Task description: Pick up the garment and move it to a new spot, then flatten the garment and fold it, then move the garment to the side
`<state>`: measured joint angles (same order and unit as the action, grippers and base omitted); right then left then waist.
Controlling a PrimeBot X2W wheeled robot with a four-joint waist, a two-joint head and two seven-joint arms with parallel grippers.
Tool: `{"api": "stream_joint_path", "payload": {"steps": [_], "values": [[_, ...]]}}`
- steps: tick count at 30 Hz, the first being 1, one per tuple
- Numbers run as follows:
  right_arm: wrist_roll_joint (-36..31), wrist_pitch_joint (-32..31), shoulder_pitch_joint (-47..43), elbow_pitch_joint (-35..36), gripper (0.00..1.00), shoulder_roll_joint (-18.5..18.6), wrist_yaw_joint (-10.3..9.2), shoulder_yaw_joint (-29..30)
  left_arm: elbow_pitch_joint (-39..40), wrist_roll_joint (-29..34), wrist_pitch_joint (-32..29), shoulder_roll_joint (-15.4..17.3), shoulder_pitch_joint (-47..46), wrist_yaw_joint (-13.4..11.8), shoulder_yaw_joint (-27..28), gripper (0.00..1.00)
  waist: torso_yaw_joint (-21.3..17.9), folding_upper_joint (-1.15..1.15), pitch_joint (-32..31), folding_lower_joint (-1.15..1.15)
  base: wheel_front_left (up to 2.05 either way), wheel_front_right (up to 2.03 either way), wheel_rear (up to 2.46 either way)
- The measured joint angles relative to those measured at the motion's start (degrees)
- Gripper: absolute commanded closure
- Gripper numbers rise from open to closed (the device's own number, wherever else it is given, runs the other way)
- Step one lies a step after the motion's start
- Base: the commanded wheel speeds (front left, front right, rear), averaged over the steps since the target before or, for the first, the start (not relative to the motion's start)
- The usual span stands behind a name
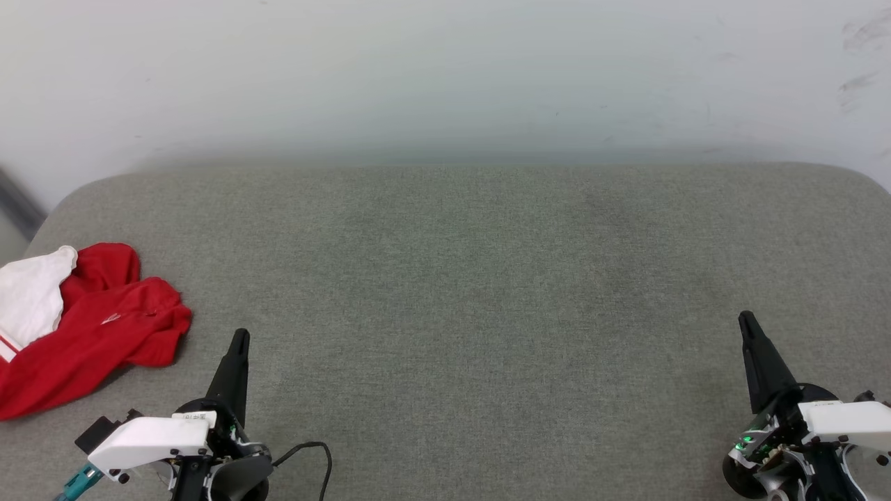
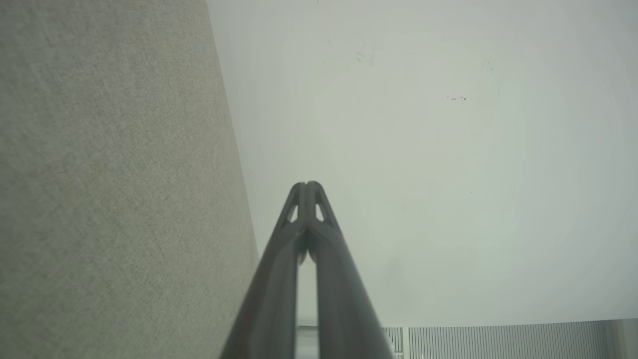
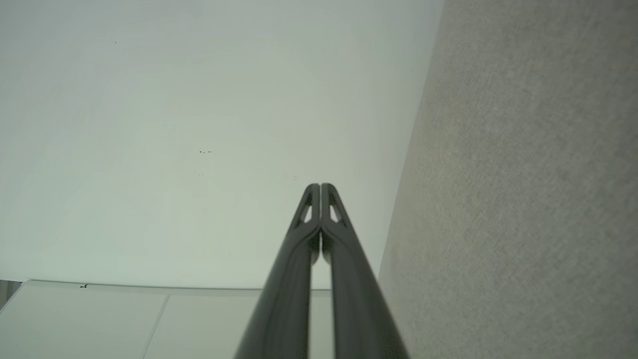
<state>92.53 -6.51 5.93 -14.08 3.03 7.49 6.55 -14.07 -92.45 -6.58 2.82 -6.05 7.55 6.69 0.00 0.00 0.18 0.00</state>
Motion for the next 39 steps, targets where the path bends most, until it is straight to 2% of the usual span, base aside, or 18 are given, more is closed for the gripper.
{"api": "stream_joint_path", "payload": {"steps": [17, 18, 23, 39], "values": [[0.00, 0.00, 0.00, -0.01, 1.00, -0.01, 0.00, 0.00, 0.00, 0.00, 0.00, 0.00, 0.00, 0.00, 0.00, 1.00, 0.00, 0.00, 0.00, 0.00, 0.00, 0.00, 0.00], [0.01, 0.00, -0.07, -0.10, 0.00, -0.01, 0.00, -0.01, -0.10, -0.01, 0.01, -0.01, 0.06, -0.02, -0.01, 0.00, 0.00, 0.00, 0.00, 0.00, 0.00, 0.00, 0.00], [0.01, 0.36, -2.09, -1.42, 0.00, -0.07, -0.09, -0.30, -1.56, -0.01, 0.41, -0.13, 1.76, -0.07, -0.76, 0.00, 0.00, 0.00, 0.00, 0.00, 0.00, 0.00, 0.00], [-4.02, 4.70, -2.96, 2.96, 0.00, 0.12, -0.09, -3.01, 2.76, 3.54, 4.86, -0.13, 1.75, -0.08, -5.41, 0.00, -0.03, 0.00, -0.16, 0.00, 0.00, 0.00, 0.00]]}}
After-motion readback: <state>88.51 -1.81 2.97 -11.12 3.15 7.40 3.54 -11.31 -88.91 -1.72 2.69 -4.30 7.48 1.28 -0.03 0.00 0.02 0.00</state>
